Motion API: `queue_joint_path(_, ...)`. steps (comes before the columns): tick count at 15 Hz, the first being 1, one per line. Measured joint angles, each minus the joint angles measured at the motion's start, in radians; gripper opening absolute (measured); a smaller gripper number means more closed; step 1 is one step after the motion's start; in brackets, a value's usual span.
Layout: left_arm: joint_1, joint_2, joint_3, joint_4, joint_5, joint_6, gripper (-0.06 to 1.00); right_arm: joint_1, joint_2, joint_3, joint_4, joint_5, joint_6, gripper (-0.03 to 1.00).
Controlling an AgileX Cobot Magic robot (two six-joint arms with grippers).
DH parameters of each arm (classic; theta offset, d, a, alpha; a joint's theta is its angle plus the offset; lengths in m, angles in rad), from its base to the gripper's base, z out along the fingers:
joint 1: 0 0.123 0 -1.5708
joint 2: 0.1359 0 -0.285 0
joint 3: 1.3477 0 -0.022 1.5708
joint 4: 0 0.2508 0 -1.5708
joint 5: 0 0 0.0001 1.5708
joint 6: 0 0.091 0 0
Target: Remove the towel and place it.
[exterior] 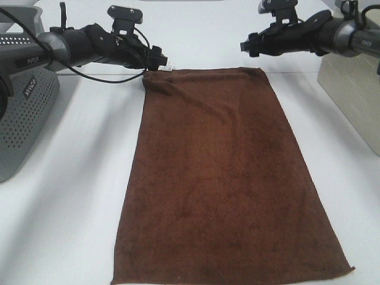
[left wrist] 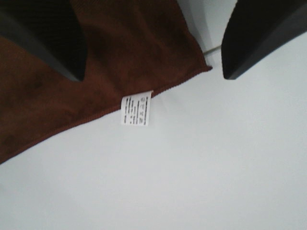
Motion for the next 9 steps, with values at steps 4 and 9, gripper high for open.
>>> queue_joint_path(4,0.002,-0.121,0.000,0.000,0.201,-0.026,0.78,0.000,-0.178,0.000,-0.077,0.333,0.150,0.77)
queue_joint_path(9,0.073,-0.409,-0.004,0.186,0.769,-0.324,0.79,0.000,-0.525,0.000,-0.527,0.884,0.600,0.84)
